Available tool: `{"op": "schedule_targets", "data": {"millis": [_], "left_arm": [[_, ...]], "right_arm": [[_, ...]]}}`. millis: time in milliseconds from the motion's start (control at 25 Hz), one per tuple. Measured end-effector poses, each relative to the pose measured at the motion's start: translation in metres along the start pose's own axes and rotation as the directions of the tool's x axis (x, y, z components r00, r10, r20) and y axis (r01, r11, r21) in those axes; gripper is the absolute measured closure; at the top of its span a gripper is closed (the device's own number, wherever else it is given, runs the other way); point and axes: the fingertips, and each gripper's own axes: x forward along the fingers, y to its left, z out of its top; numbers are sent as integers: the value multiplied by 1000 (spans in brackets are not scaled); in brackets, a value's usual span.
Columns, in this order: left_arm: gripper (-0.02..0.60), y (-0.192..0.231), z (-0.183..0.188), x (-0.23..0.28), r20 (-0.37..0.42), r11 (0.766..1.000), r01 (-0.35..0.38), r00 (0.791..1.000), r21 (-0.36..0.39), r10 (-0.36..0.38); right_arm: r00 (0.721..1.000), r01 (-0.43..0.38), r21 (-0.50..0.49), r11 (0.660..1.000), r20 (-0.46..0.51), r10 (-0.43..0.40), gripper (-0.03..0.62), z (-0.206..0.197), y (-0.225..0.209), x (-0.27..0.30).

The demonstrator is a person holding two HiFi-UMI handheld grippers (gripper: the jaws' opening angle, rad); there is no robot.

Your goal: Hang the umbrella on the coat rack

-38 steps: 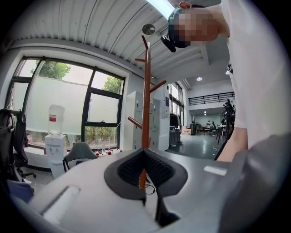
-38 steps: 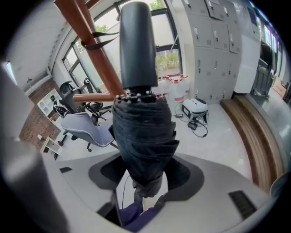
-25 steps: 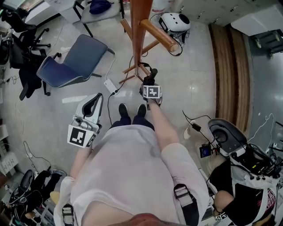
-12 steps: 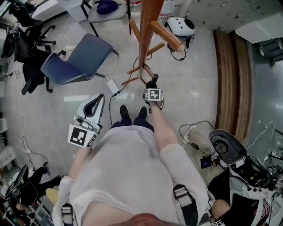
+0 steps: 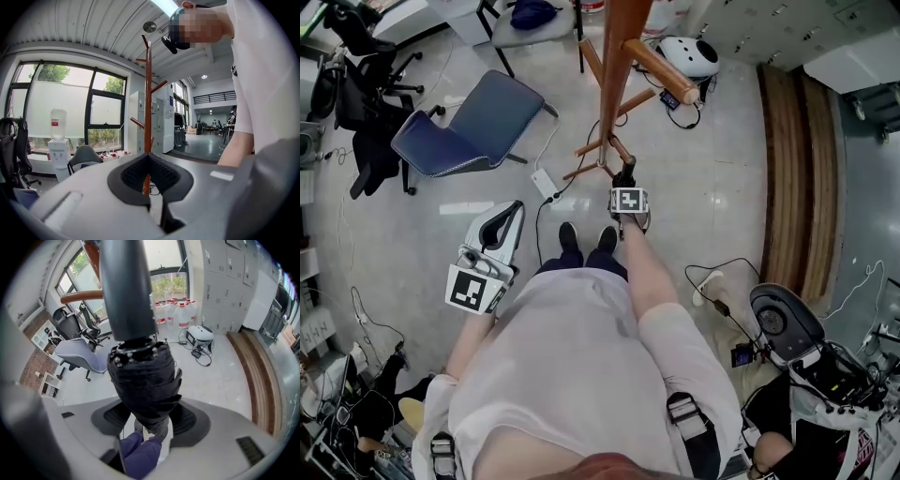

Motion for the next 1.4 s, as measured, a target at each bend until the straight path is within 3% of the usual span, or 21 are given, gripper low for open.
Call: {"op": "schedule_targets", "data": {"millis": [160, 280, 600, 1120, 1240, 1400], "left_arm": [[571, 3, -1, -3, -3, 1000, -4, 1000, -1, 4], [571, 1, -5, -3, -2, 1000, -2, 1000, -2, 2], [571, -1, -4, -4, 16, 1000, 18, 1000, 0, -18], [571, 3, -3, 6, 26, 1000, 30, 999, -5, -30], [571, 4, -4, 8, 31, 999, 36, 999, -5, -36], [571, 11, 2, -10, 63, 998, 57, 996, -13, -56]], "right_arm": [[997, -30, 31, 999, 66, 28, 339, 14, 6, 5], [998, -28, 32, 999, 61, 26, 306, 13, 4, 7], [996, 18, -21, 1000, 85, -16, 306, 8, -1, -3], [998, 21, -68, 997, 60, -17, 306, 13, 0, -5], [998, -16, -36, 999, 62, 18, 306, 15, 8, -4], [998, 3, 35, 999, 62, -6, 303, 12, 22, -24]]}}
